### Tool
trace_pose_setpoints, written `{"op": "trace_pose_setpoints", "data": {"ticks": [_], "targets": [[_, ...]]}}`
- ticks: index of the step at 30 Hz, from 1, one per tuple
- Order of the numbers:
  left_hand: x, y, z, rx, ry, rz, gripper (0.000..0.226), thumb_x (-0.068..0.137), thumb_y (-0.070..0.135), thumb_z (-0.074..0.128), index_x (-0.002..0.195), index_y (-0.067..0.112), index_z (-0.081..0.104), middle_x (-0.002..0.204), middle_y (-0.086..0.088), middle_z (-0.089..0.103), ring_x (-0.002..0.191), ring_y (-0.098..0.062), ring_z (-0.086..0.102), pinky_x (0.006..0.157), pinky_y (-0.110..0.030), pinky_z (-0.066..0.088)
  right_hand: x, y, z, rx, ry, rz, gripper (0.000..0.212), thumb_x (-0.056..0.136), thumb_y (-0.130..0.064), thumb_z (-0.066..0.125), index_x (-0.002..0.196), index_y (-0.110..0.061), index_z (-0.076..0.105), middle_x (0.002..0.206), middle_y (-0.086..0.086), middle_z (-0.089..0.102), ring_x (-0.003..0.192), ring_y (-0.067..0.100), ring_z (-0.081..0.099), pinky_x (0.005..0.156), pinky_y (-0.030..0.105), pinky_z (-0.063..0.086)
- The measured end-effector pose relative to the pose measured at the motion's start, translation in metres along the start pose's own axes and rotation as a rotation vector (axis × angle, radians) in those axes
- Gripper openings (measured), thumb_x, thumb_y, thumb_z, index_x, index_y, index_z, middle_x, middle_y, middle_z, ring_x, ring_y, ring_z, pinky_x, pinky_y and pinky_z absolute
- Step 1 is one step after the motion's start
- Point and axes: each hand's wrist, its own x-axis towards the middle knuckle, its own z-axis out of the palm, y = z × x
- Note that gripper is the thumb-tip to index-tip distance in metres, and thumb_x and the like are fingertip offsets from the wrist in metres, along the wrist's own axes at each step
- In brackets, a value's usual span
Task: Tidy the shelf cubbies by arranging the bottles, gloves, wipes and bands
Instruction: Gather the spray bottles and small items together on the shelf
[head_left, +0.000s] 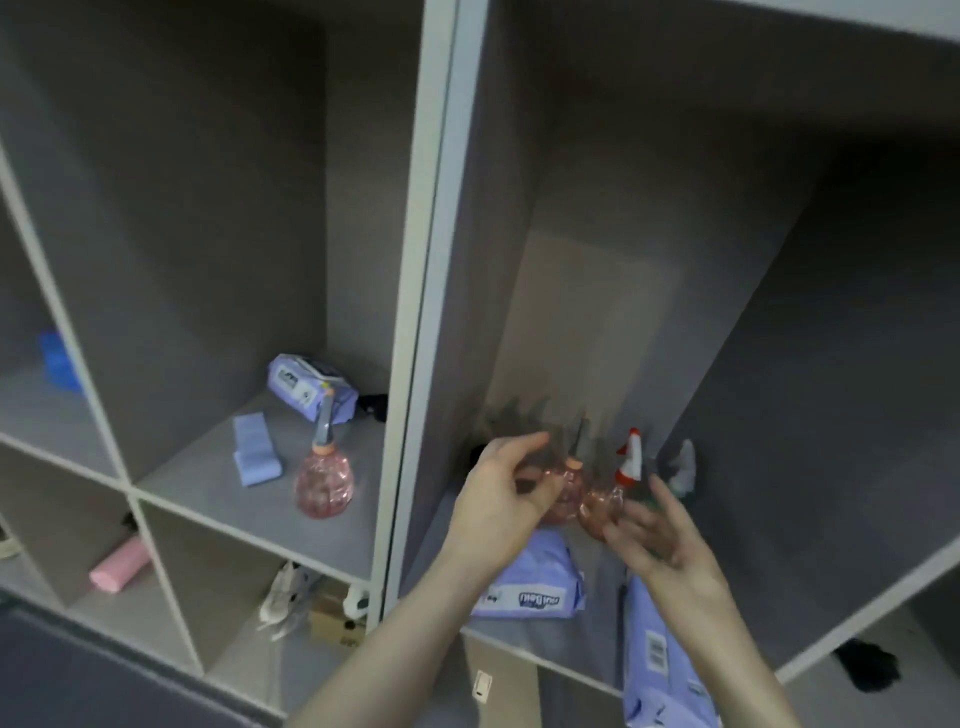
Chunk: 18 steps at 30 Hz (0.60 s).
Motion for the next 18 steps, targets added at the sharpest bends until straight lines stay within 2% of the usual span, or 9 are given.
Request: {"op": "trace_pose_setpoints", "data": {"ticks": [2,5,7,9,11,12,14,15,18], "targets": [[-0.034,-0.001,-0.02,-0.056,0.043,-0.01,0.035,0.084,0.008,0.068,0.114,0.027,0.063,0.114,0.005,0.061,0.08,0.004,0.064,0.078,-0.013,0.05,-0.028,0.0,0.012,-0.02,-0.042,-0.027,0.064,0.083,0.004,0.064,0.139,-0.018,0.042,0.122,0.01,0.06,0.114,0.022,0.058,0.078,0.008,0.051],[-0.068,-0.003,-0.058,-0.063,0.125,-0.031,0.031,0.084,0.004,0.068,0.109,0.021,0.067,0.104,0.005,0.068,0.067,0.007,0.059,0.068,-0.008,0.046,-0.062,-0.003,0.039,-0.049,-0.116,-0.058,0.055,0.085,0.0,0.064,0.132,-0.023,0.046,0.118,0.006,0.06,0.112,0.017,0.056,0.069,0.003,0.047],[-0.076,-0.006,-0.087,-0.08,0.22,-0.074,0.028,0.084,0.004,0.068,0.105,0.021,0.07,0.09,0.006,0.069,0.06,0.006,0.055,0.063,-0.009,0.045,-0.075,-0.006,0.06,-0.087,-0.186,-0.076,0.05,0.087,-0.008,0.065,0.129,-0.03,0.048,0.116,-0.004,0.061,0.112,0.008,0.055,0.073,0.009,0.048],[-0.077,-0.011,-0.114,-0.073,0.313,-0.11,0.026,0.084,0.006,0.067,0.1,0.027,0.07,0.088,0.007,0.07,0.068,0.003,0.06,0.069,-0.011,0.048,-0.082,-0.01,0.083,-0.131,-0.245,-0.073,0.046,0.087,-0.012,0.065,0.124,-0.035,0.049,0.114,-0.011,0.06,0.111,0.001,0.054,0.077,0.016,0.048],[-0.071,-0.018,-0.139,-0.038,0.374,-0.14,0.027,0.086,0.008,0.065,0.103,0.028,0.069,0.092,0.007,0.07,0.078,0.0,0.064,0.076,-0.015,0.051,-0.083,-0.012,0.109,-0.156,-0.279,-0.077,0.046,0.087,-0.008,0.065,0.119,-0.037,0.05,0.112,-0.012,0.06,0.107,-0.003,0.055,0.075,0.012,0.048],[-0.065,-0.022,-0.15,-0.024,0.396,-0.158,0.026,0.087,0.008,0.064,0.106,0.025,0.068,0.091,0.007,0.069,0.076,0.002,0.064,0.073,-0.013,0.051,-0.081,-0.014,0.122,-0.175,-0.295,-0.089,0.047,0.086,-0.008,0.066,0.116,-0.04,0.049,0.11,-0.012,0.06,0.105,-0.006,0.055,0.075,0.009,0.047],[-0.05,-0.03,-0.172,-0.017,0.416,-0.2,0.028,0.088,0.006,0.062,0.111,0.022,0.062,0.085,0.015,0.064,0.064,0.01,0.061,0.057,-0.006,0.046,-0.073,-0.017,0.151,-0.217,-0.348,-0.103,0.047,0.087,-0.012,0.066,0.112,-0.047,0.047,0.11,-0.013,0.061,0.102,-0.008,0.055,0.076,0.007,0.044],[-0.042,-0.035,-0.183,-0.001,0.413,-0.224,0.03,0.087,0.007,0.062,0.114,0.022,0.06,0.084,0.019,0.062,0.061,0.01,0.06,0.054,-0.007,0.043,-0.067,-0.019,0.166,-0.233,-0.379,-0.097,0.046,0.087,-0.013,0.065,0.111,-0.048,0.046,0.109,-0.012,0.06,0.101,-0.008,0.055,0.077,0.006,0.043],[-0.012,-0.053,-0.213,0.086,0.341,-0.291,0.042,0.086,0.012,0.064,0.126,0.02,0.056,0.091,0.012,0.065,0.069,0.006,0.057,0.06,-0.013,0.039,-0.04,-0.027,0.221,-0.265,-0.442,-0.067,0.042,0.089,-0.015,0.062,0.107,-0.049,0.044,0.102,-0.017,0.058,0.09,-0.016,0.055,0.076,0.005,0.042]]}}
